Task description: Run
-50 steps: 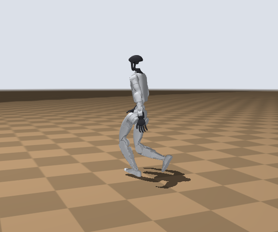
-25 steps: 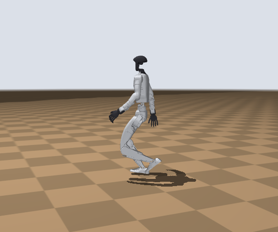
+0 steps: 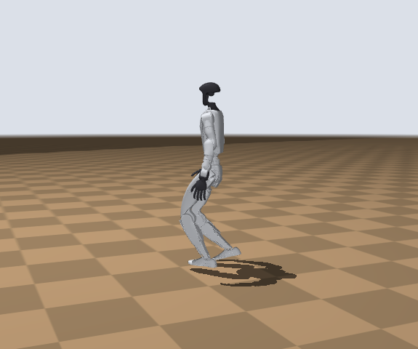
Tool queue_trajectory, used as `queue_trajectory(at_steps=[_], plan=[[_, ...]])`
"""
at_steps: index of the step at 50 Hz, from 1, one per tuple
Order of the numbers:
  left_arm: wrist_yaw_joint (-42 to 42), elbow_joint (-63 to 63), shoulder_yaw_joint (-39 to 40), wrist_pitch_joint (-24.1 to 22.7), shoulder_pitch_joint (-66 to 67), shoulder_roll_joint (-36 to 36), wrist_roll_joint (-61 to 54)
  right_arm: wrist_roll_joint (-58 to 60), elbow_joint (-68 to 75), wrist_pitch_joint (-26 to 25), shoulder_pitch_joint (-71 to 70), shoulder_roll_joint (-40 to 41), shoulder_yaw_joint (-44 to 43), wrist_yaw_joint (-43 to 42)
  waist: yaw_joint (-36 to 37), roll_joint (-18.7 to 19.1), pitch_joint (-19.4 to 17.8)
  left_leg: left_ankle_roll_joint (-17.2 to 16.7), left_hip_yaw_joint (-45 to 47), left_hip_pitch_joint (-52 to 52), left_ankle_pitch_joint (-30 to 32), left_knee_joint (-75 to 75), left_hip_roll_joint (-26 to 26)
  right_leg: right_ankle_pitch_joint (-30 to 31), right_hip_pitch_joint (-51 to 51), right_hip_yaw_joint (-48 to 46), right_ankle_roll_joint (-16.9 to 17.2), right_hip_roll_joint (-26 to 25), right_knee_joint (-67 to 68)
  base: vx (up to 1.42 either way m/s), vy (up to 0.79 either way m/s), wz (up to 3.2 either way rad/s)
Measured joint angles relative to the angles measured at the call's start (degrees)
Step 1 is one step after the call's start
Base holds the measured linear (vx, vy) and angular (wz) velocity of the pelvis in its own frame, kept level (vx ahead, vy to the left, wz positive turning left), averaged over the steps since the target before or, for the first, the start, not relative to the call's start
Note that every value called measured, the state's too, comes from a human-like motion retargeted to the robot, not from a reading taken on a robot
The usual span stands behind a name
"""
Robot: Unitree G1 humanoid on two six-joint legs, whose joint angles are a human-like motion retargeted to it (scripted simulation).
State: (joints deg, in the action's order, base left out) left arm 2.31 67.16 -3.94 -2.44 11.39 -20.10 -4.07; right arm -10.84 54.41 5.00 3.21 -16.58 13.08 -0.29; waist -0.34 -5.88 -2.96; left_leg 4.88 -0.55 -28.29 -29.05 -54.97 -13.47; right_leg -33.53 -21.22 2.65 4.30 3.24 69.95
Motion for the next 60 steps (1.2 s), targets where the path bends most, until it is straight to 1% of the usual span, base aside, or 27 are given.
queue_trajectory(at_steps=[2,5,7,10,11,13,15,20,22,25,27,31,40,45,52,56,60], plan=[[2.3,-6.92,-0.15,-1.57,-3.65,-0.41,-2.87,0.62,3.69,-0.42,0.58,0.52,0.87,0.08,0.25,1.02,0.51,-1.23,-1.71,2.34,0.54,2.49,0.96,-0.51,-1.76,0.2,-0.66,-1.95,-8.13,0.48,-0.08,0.37],[5.03,-17.64,-0.46,-4.35,-8.68,-1.53,-5.79,1.53,8.66,-0.93,1.77,0.92,1.37,-0.13,1.29,2.49,1.4,-2.57,-4.29,5.84,0.03,5.71,2.3,1.71,-1.63,1.2,-0.76,-5.38,-18.14,0.39,-0.1,0.41],[6.57,-24.48,-0.55,-6.03,-11.52,-2.44,-6.74,1.95,11.27,-1.15,2.38,0.91,1.23,-0.57,1.95,3.05,1.7,-2.98,-5.47,8.12,-0.91,7.33,2.82,2.88,0.07,1.2,-0.94,-6.5,-21.55,0.31,-0.1,0.47],[8.38,-32.43,-0.84,-8.4,-14.56,-3.27,-7.15,2.22,13.7,-1.38,3.58,0.67,0.93,-1.76,2.42,3.5,2.18,-3.23,-5.91,9.8,-3.07,6.93,3.19,1.92,1.71,-0.04,-1.62,-6.63,-21.4,0.22,-0.1,0.45],[8.85,-34.95,-1.07,-8.48,-15.64,-3.73,-7.09,2.13,14.47,-1.31,3.01,0.5,0.39,-2.23,2.56,3.76,2.07,-3.34,-6.22,11.6,-2.92,9.25,3.73,2.39,3.57,-0.45,-1.68,-6.77,-23.85,0.21,-0.09,0.4],[9.26,-38.44,-1.83,-9.1,-16.75,-4.11,-6.78,1.98,15.23,-1.18,3.01,0.22,-0.13,-3.2,2.52,4.11,2.04,-3.4,-6.01,12.83,-3.81,9.65,4.26,1.93,4.92,-1.27,-1.68,-6.77,-24.26,0.18,-0.08,0.35],[9.07,-41.15,-2.86,-9.13,-18.11,-4.6,-6.37,1.75,15.65,-0.96,2.04,-0.32,-0.94,-4.09,2.47,4.63,2.16,-3.37,-6.01,15.23,-3.63,13.59,5.21,2.6,7.32,-1.86,-1.57,-6.99,-28.14,0.16,-0.06,0.3],[6.83,-43.47,-7.12,-9.48,-17.98,-4.77,-4.47,1.95,14.99,-0.27,1.15,-1.2,-0.83,-5.87,1.93,5.53,2.06,-3.44,-4.83,16.92,-5.0,15.47,6.37,2.09,9.08,-3.26,-1.08,-6.94,-29.71,0.11,-0.03,0.26],[5.19,-42.94,-9.07,-9.4,-18.27,-4.92,-3.63,2.45,14.44,-0.09,0.05,-1.66,-0.74,-6.23,1.9,5.9,2.8,-3.56,-4.89,18.35,-3.84,20.19,6.93,3.3,10.33,-3.5,-0.93,-7.04,-33.96,0.09,-0.01,0.24],[2.98,-41.12,-12.21,-8.87,-16.49,-4.41,-2.15,3.4,13.35,0.36,-0.57,-1.88,0.23,-6.61,1.81,6.17,2.22,-3.59,-4.44,17.85,-5.16,18.34,7.0,2.37,10.16,-4.06,-0.66,-6.87,-32.47,0.04,0.01,0.23],[0.98,-37.35,-13.87,-8.7,-16.42,-3.85,-1.08,4.31,12.45,0.37,-1.83,-2.38,0.68,-6.48,1.9,6.5,3.5,-3.58,-4.89,18.96,-2.97,24.33,7.46,4.54,11.2,-4.1,-0.6,-7.05,-38.17,0.08,0.02,0.23],[-1.21,-29.77,-16.11,-6.67,-12.5,-2.45,1.04,5.98,10.33,0.89,-2.78,-2.49,2.1,-6.41,2.13,6.6,2.6,-3.25,-4.69,18.02,-4.19,21.69,7.27,3.74,10.72,-4.44,-0.43,-6.83,-36.13,-0.01,0.04,0.21],[-6.32,-2.8,-15.37,-1.51,-3.9,1.74,8.22,8.02,3.32,1.77,-4.01,-3.49,3.53,-5.95,0.99,7.35,3.73,-2.26,-5.15,15.4,-3.87,21.16,7.24,4.98,9.11,-4.94,-0.71,-6.84,-36.96,-0.01,0.05,0.2],[-9.39,5.65,-12.95,-0.95,-0.02,1.81,10.99,8.58,-0.63,1.73,-3.04,-4.25,2.73,-5.92,0.31,8.2,4.47,-2.23,-5.38,13.7,-4.13,19.86,7.53,5.5,8.26,-5.68,-1.09,-7.06,-37.07,-0.02,0.03,0.2],[-9.56,6.72,-10.23,-1.56,0.95,-0.02,11.19,10.65,-3.89,1.58,-0.87,-4.69,2.19,-7.2,0.4,8.37,5.83,-2.36,-5.61,11.61,-5.05,17.98,7.72,5.09,6.68,-6.66,-1.85,-7.18,-35.82,0.0,0.02,0.2],[-7.09,4.42,-10.14,-2.37,-1.64,-1.39,10.18,12.13,-4.14,1.95,0.14,-4.78,3.16,-8.91,0.46,7.94,6.88,-2.55,-5.81,10.67,-5.28,17.67,7.44,4.54,5.54,-7.17,-2.25,-6.87,-34.68,0.03,0.02,0.27],[-3.41,-0.74,-11.38,-3.99,-5.98,-2.47,8.82,13.53,-3.28,2.57,0.94,-4.83,4.73,-11.01,0.56,7.27,7.93,-2.82,-6.29,9.95,-5.17,18.01,6.75,3.79,4.29,-7.84,-2.57,-6.17,-33.29,0.04,0.02,0.41]])
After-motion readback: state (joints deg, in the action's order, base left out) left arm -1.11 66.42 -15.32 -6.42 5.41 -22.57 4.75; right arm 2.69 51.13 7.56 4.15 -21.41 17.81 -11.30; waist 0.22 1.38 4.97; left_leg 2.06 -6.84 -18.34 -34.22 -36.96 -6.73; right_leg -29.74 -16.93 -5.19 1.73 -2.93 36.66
